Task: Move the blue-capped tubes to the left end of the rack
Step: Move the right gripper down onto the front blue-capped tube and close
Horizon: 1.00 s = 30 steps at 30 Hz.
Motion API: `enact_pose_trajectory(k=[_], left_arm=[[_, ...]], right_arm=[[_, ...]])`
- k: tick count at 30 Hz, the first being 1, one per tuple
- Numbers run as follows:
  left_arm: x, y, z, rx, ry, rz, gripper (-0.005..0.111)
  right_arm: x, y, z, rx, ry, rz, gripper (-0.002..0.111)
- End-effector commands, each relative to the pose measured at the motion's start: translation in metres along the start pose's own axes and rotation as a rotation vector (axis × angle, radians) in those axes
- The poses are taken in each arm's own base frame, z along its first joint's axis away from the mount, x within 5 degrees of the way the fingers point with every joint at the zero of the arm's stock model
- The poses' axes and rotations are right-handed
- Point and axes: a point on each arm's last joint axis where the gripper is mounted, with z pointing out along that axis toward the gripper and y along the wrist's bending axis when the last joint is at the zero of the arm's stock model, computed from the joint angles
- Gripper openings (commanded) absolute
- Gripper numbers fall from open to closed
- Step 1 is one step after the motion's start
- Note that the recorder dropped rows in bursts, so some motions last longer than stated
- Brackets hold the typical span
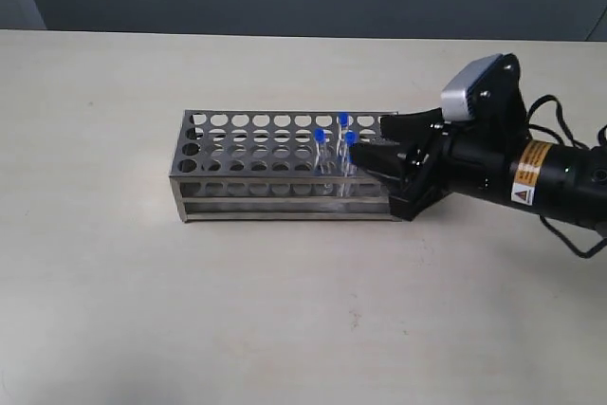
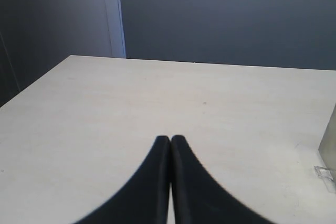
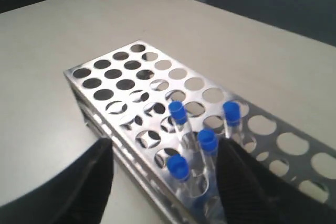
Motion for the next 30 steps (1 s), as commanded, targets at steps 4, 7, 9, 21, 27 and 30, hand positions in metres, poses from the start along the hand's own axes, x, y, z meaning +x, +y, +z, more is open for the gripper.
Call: enact_pose_trajectory(k=[4,7,9,21,27,30], left_arm=[[0.001,-0.001,0.000,0.008,-0.002,-0.005,0.000],[0.001,-0.001,0.000,0.008,-0.002,-0.005,0.000],[0.001,-0.001,0.000,0.008,-0.002,-0.005,0.000],[0.001,-0.001,0.000,0.008,-0.002,-0.005,0.000],[0.001,-0.001,0.000,0.008,-0.002,-0.005,0.000],[0.001,-0.001,0.000,0.008,-0.002,-0.005,0.000]], right_arm=[[0.025,0.002,0.012,-0.086,0.007,0.038,0.057],[0.029,-0.002,0.014,-0.056,-0.004,0.047,0.057],[0.030,-0.004,0.015,-0.033,-0.009,0.048,0.057],[0.031,0.001,0.023,0.017,0.005,0.022,0.042],[0.031,-0.004,0.023,0.071,0.001,0.020,0.049],[0.031,-0.004,0.023,0.076,0.000,0.021,0.049]])
